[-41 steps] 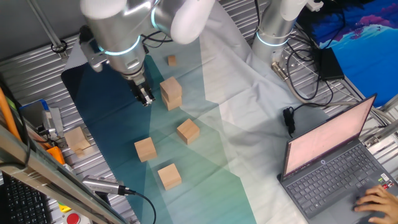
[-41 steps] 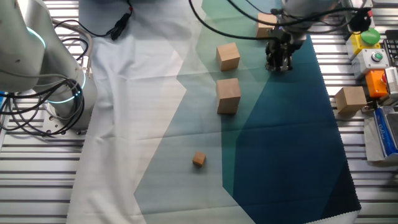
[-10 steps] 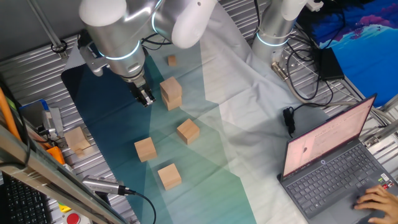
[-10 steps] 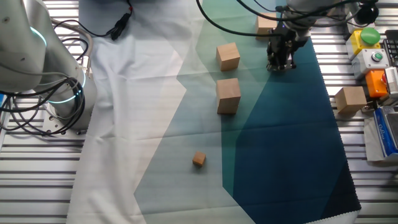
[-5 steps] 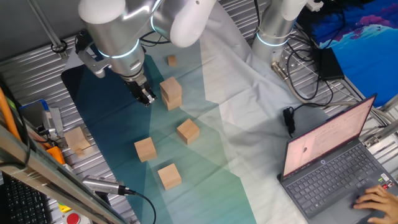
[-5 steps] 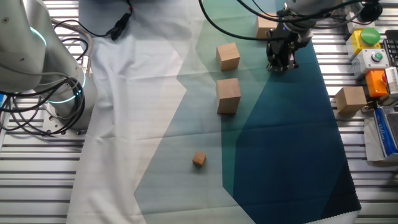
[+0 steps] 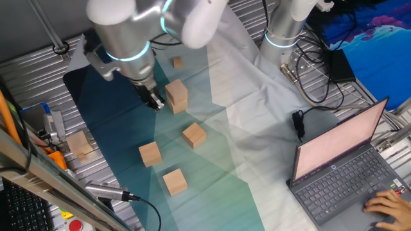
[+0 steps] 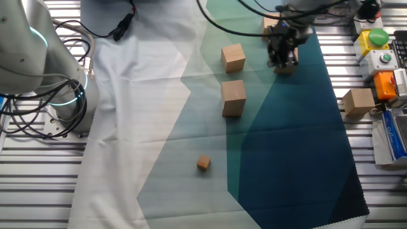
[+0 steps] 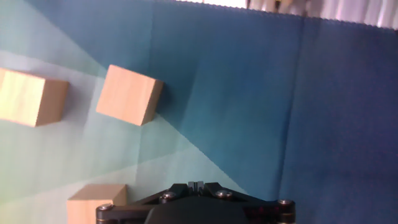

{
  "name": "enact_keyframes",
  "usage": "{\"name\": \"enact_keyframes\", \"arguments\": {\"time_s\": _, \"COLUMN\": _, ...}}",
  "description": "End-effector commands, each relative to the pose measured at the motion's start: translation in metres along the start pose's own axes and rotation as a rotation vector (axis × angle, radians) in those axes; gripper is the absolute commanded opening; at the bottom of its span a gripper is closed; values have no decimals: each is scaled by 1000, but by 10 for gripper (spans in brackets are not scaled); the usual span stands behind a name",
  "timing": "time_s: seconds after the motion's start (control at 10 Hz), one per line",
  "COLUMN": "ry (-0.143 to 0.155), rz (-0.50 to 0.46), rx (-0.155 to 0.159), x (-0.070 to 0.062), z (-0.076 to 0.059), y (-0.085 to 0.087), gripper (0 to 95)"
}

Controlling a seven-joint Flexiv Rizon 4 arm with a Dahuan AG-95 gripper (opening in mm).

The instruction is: Stack the blocks in a vertical line of five

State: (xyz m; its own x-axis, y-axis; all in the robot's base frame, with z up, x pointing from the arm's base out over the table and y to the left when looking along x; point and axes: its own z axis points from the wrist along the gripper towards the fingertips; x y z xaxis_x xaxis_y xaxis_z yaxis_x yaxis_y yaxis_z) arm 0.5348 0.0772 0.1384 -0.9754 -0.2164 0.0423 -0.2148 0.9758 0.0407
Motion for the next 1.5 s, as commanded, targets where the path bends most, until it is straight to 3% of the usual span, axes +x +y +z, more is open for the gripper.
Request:
{"name": "enact_keyframes", "arguments": {"time_s": 0.1, "ry": -24, "rz": 42, "rx": -8, "x": 8, "z": 8, "y": 28, "gripper": 0}}
{"name": "enact_keyframes", "arguments": {"time_s": 0.4, "ry": -30, "rz": 80, "rx": 6, "x": 15, "z": 14, "y": 62, "gripper": 0}}
{"name": "enact_keyframes", "arguments": {"time_s": 0.9, "ry": -33, "rz": 72, "rx": 29, "x": 25, "z": 21, "y": 90, "gripper": 0}}
{"name": "enact_keyframes", "arguments": {"time_s": 1.1, "ry": -41, "rz": 54, "rx": 45, "x": 20, "z": 25, "y": 97, "gripper": 0}}
{"name": "enact_keyframes", "arguments": {"time_s": 1.5, "ry": -40, "rz": 58, "rx": 45, "x": 18, "z": 26, "y": 99, "gripper": 0}}
